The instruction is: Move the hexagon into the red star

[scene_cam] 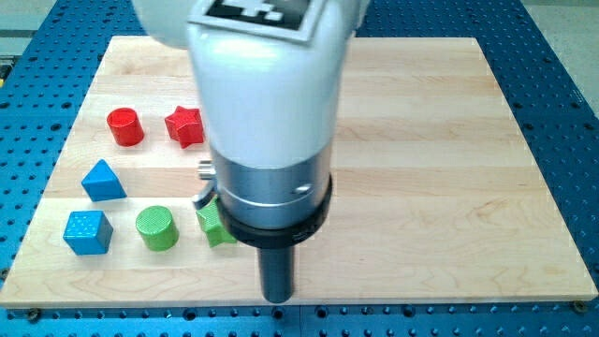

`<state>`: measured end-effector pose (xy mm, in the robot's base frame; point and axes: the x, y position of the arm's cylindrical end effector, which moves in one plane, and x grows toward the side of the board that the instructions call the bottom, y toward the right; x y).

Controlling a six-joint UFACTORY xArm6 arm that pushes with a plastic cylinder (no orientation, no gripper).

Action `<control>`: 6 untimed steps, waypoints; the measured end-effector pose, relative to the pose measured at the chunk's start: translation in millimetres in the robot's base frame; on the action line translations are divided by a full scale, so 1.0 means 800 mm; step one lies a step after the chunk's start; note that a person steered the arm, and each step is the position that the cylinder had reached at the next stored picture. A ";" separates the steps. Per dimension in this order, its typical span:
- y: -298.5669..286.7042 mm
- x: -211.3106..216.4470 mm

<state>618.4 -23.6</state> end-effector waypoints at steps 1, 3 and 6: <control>-0.001 0.001; -0.030 0.000; -0.035 -0.123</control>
